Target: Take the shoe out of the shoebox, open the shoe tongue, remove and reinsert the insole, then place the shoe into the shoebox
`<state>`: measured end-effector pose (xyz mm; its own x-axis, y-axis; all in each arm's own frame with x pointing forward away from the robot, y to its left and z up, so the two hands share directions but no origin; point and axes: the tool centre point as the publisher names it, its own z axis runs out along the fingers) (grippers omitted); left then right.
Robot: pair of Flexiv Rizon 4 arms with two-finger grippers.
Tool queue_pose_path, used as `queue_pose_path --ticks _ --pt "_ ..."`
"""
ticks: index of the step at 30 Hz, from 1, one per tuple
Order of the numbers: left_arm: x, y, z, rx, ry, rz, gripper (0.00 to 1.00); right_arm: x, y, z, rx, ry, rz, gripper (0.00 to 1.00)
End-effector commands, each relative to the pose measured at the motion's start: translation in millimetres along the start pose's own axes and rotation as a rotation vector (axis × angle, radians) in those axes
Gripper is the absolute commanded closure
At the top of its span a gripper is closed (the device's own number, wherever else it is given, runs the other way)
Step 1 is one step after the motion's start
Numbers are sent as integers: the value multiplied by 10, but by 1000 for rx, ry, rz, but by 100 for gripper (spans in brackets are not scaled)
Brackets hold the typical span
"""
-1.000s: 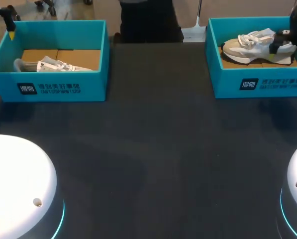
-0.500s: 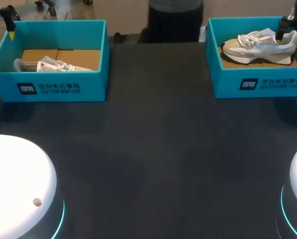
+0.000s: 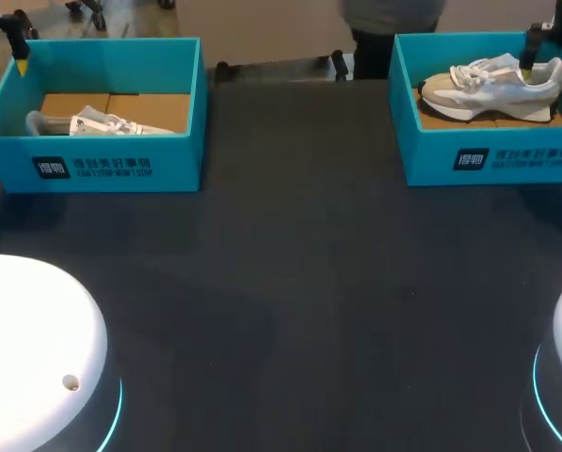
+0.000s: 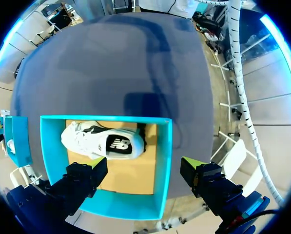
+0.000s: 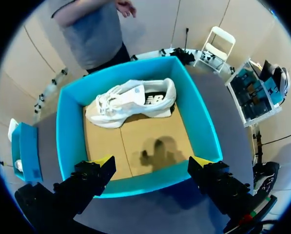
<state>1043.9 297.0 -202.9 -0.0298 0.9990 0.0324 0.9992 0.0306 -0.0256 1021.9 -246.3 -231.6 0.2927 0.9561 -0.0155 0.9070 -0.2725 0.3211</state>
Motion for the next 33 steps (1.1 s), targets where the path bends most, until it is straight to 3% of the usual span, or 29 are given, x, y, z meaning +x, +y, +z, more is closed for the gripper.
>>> queue_pose_path --ticks 1,7,17,19,30,33 --pt "0 -14 -2 -3 2 0 0 57 283 219 37 -35 -19 0" --pt "0 -14 -2 -3 2 0 0 51 597 470 55 -95 -2 0" --pt "0 -14 -2 -3 2 0 0 -63 974 640 104 -96 1 0" --pt "0 -14 -2 -3 2 0 0 -92 1000 648 135 -71 -30 0" --pt "0 -14 -2 -3 2 0 0 -92 1000 648 135 -71 -30 0" --pt "0 -14 -2 -3 2 0 0 -135 1020 805 146 -82 -35 0"
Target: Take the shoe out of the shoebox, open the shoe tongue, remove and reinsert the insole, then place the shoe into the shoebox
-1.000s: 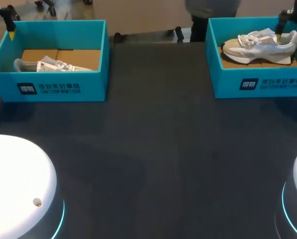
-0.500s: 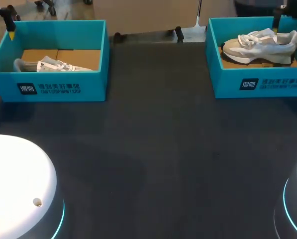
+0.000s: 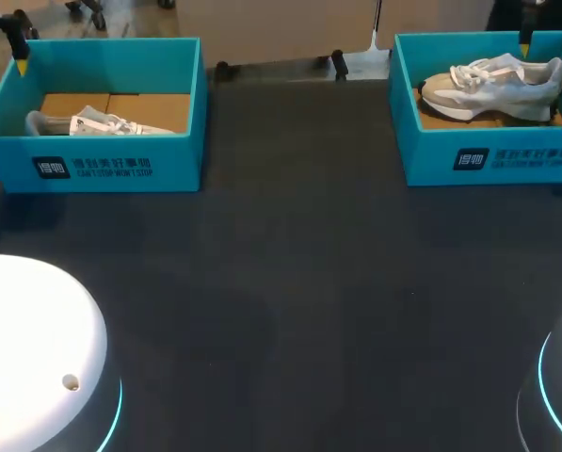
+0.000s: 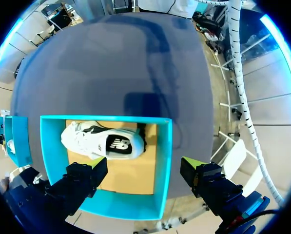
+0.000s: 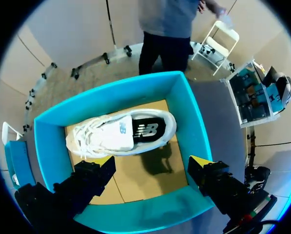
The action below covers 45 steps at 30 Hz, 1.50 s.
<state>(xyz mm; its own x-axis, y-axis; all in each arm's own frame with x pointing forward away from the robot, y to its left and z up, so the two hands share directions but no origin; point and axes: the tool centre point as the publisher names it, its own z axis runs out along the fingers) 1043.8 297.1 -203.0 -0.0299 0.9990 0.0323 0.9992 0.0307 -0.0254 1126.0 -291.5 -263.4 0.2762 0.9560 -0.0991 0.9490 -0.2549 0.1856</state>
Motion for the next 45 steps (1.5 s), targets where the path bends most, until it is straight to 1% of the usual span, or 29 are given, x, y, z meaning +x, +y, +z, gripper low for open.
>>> queue_pose_path --ticks 1,5,7,12,13,14,15,16,19,20,21,23,26,27,30,33,34,36,45 --pt "0 -13 -3 -2 2 0 0 -27 99 164 9 1 9 0" --pt "0 -13 -3 -2 2 0 0 -112 177 295 21 11 19 0" --pt "0 -13 -3 -2 2 0 0 -142 224 336 12 -3 -6 0" --pt "0 -13 -3 -2 2 0 0 -256 364 430 3 -28 8 0" --pt "0 -13 -3 -2 2 0 0 -260 387 449 -1 -32 7 4" --pt "0 -13 -3 -2 2 0 0 -265 407 474 -2 -37 8 13" --pt "0 -13 -3 -2 2 0 0 -268 421 499 -3 -38 8 16" --pt "0 -13 -3 -2 2 0 0 -272 436 528 -9 -44 14 15" --pt "0 -13 -3 -2 2 0 0 -280 458 598 -19 -69 20 16" --pt "0 -13 -3 -2 2 0 0 -284 461 622 -18 -71 19 19" --pt "0 -13 -3 -2 2 0 0 -287 461 632 -17 -77 27 25" --pt "0 -13 -3 -2 2 0 0 -304 466 658 -15 -84 27 32" --pt "0 -13 -3 -2 2 0 0 -324 477 700 -11 -111 20 29" --pt "0 -13 -3 -2 2 0 0 -328 485 723 -13 -121 11 30" --pt "0 -13 -3 -2 2 0 0 -328 503 779 -10 -130 2 40" --pt "0 -13 -3 -2 2 0 0 -335 512 818 -10 -146 -4 40" --pt "0 -13 -3 -2 2 0 0 -338 513 829 -9 -146 -3 42" --pt "0 -13 -3 -2 2 0 0 -348 507 873 -1 -161 -8 51" --pt "0 -13 -3 -2 2 0 0 -356 491 1040 21 -181 -20 50"
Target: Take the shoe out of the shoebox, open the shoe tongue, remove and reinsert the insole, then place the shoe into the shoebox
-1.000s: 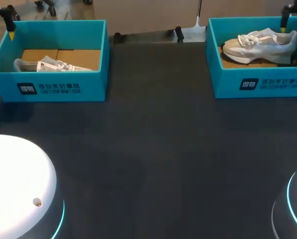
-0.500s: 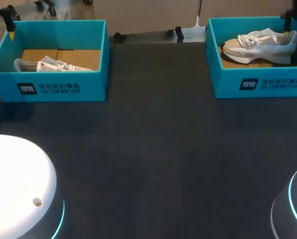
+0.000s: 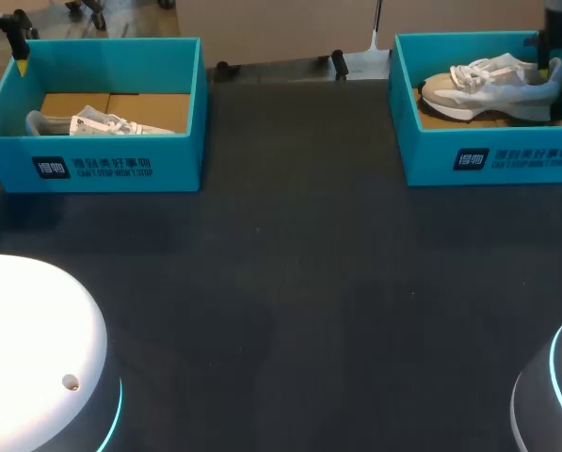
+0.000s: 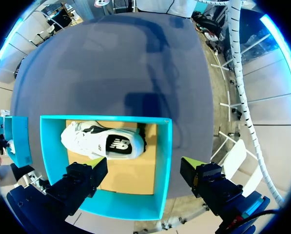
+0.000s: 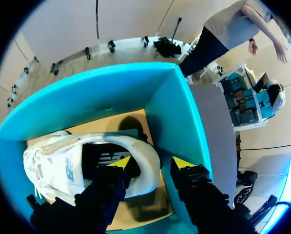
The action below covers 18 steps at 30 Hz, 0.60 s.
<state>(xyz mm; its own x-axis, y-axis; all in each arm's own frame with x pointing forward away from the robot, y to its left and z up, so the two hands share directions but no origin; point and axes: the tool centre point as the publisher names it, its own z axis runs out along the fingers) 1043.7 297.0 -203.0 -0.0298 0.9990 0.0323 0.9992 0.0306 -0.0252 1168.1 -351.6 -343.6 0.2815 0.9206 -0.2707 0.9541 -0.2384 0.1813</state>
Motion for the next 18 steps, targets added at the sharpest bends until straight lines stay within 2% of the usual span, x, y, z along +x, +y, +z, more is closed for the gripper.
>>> queue_pose_path --ticks 1,18 --pt "0 -12 -2 -2 2 0 0 42 86 110 23 -8 -6 50" --pt "0 -12 -2 -2 2 0 0 32 52 326 81 -47 -53 49"
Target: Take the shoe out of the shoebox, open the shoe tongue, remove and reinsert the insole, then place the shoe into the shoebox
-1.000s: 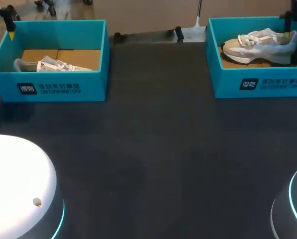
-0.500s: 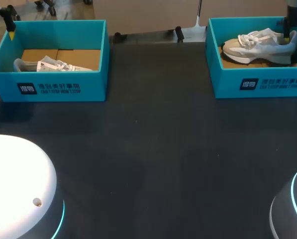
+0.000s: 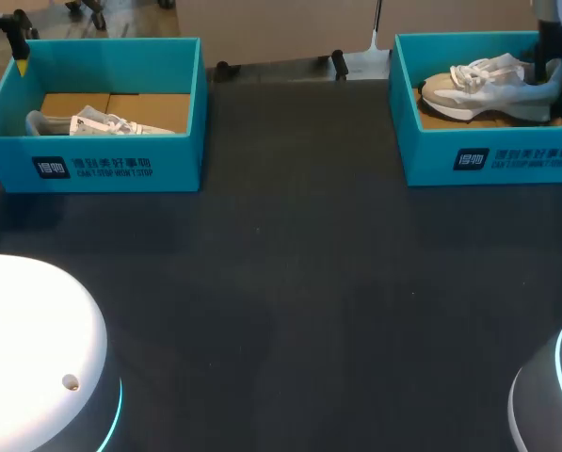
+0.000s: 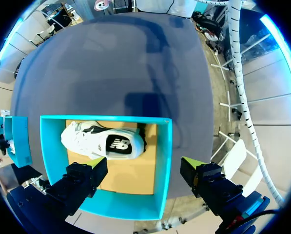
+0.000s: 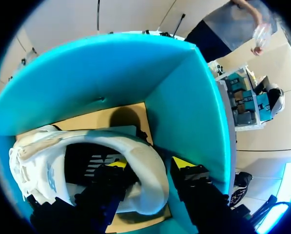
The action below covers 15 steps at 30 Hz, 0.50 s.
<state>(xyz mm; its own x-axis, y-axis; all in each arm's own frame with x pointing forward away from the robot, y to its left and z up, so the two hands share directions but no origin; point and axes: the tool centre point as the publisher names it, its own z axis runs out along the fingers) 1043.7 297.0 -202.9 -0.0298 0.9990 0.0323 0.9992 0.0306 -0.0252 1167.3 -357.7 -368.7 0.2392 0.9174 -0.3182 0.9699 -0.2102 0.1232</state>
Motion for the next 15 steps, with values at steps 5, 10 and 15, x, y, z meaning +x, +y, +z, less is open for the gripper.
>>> queue_pose_path --ticks 5,10,15 --pt "0 -12 -2 -2 2 0 0 61 142 143 46 -13 -13 49" --pt "0 -12 -2 -2 2 0 0 88 176 176 52 -15 -20 52" --pt "0 -12 -2 -2 2 0 0 78 192 201 58 -20 -7 89"
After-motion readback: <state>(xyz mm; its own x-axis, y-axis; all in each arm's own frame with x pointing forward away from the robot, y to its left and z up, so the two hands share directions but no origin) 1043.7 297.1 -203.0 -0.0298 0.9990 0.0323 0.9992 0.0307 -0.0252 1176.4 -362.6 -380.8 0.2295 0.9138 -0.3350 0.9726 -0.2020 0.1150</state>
